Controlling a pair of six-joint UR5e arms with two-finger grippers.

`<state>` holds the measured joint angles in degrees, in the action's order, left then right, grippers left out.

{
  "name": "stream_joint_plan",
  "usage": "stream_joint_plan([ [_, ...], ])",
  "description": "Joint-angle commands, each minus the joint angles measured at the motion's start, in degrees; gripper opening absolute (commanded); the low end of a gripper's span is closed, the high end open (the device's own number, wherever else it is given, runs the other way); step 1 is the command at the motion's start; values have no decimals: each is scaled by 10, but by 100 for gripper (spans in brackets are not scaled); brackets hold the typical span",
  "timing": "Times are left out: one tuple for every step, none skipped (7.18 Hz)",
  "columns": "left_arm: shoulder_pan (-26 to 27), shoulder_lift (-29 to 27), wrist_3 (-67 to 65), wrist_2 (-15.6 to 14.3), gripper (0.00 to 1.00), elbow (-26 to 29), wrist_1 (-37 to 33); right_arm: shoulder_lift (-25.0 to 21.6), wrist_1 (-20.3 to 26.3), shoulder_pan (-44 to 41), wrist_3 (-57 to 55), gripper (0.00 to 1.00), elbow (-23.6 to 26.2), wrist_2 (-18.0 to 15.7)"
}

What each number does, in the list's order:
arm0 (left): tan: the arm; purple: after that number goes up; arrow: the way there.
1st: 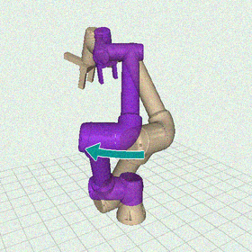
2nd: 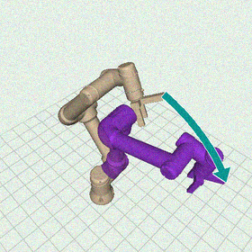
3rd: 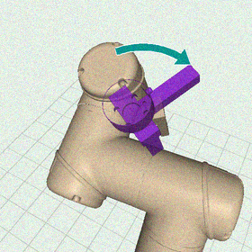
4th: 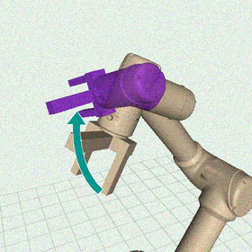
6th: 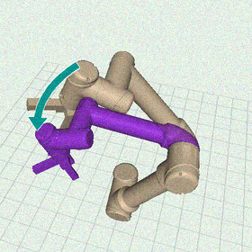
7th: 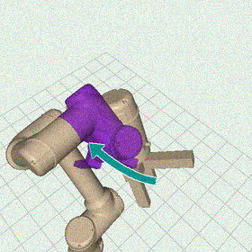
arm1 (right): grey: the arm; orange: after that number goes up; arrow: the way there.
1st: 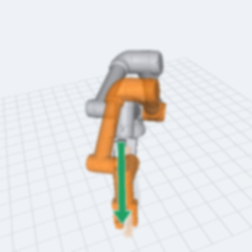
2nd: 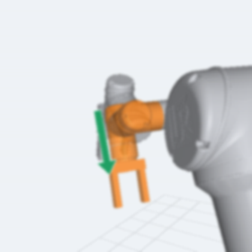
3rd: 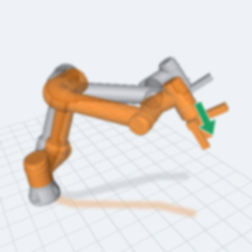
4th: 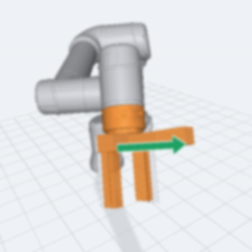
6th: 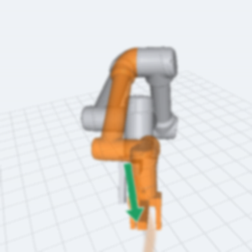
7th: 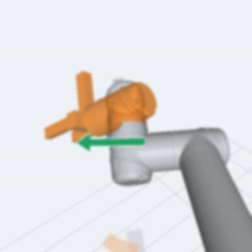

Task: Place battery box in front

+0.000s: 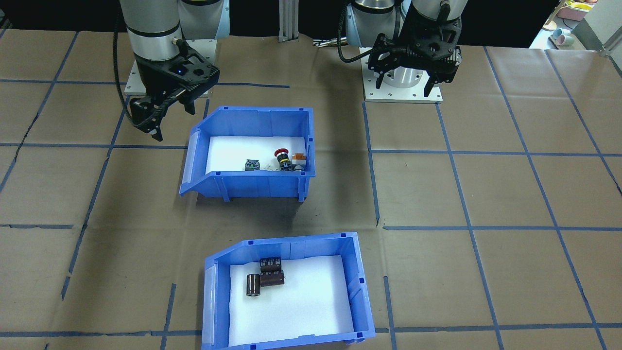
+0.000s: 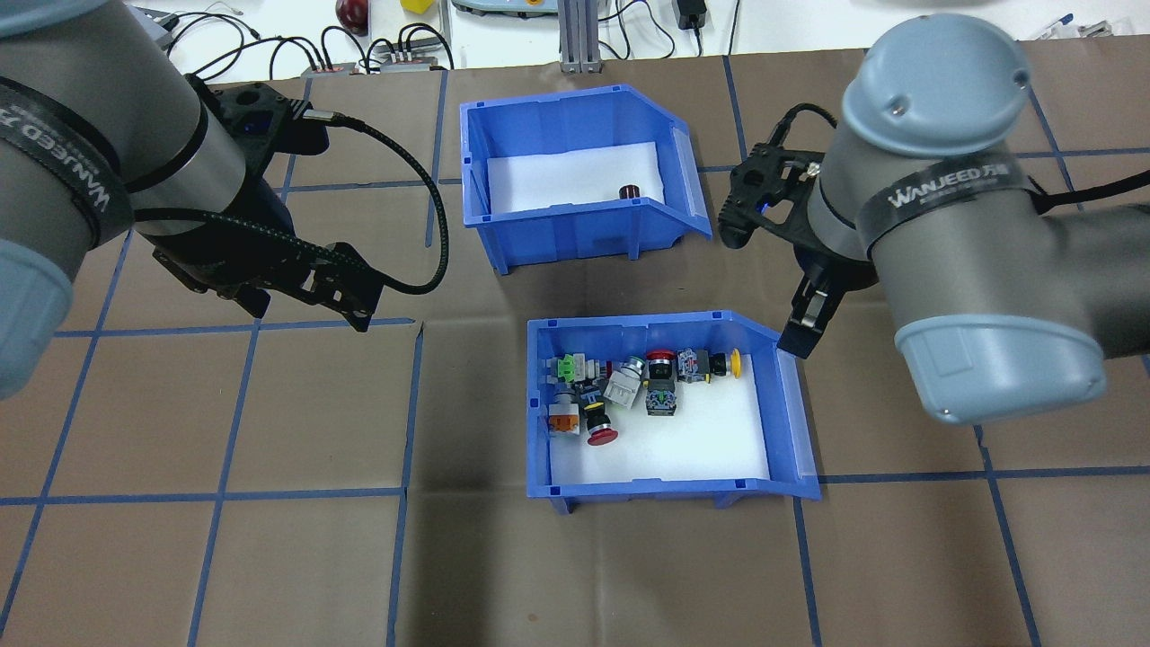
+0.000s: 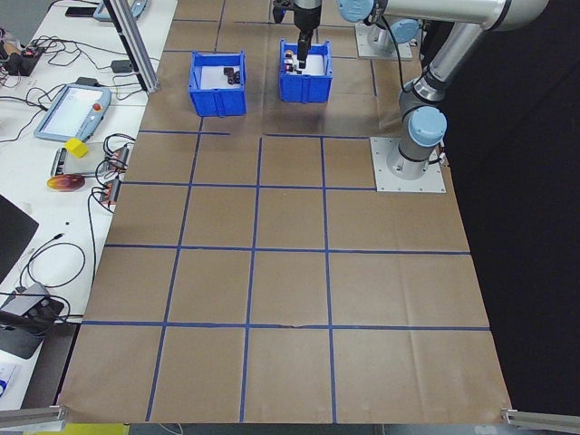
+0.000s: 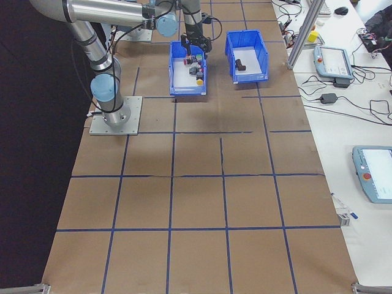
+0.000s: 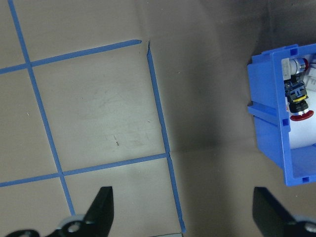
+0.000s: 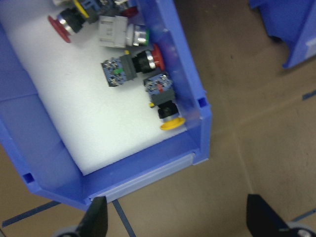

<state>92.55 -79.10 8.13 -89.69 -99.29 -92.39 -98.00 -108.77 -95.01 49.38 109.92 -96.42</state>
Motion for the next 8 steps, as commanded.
stream_joint_plan([
  [0,0,0,0,99,-1,-1,0,6,45,-144,100,-3,19],
  [0,0,0,0,99,-1,-1,-3,11,49,-215,100,-3,20],
  [0,0,0,0,99,-1,-1,-1,14,50,-319,100,-10,20],
  [0,1,0,0,99,-1,-1,1,70,54,-387,100,-42,45],
  [0,1,0,0,99,-1,-1,14,119,55,-426,100,-89,52],
  [0,1,0,0,99,-1,-1,47,158,55,-479,100,-131,53],
  [0,1,0,0,99,-1,-1,67,184,56,-488,100,-163,53],
  [0,1,0,0,99,-1,-1,81,210,56,-489,100,-182,52],
])
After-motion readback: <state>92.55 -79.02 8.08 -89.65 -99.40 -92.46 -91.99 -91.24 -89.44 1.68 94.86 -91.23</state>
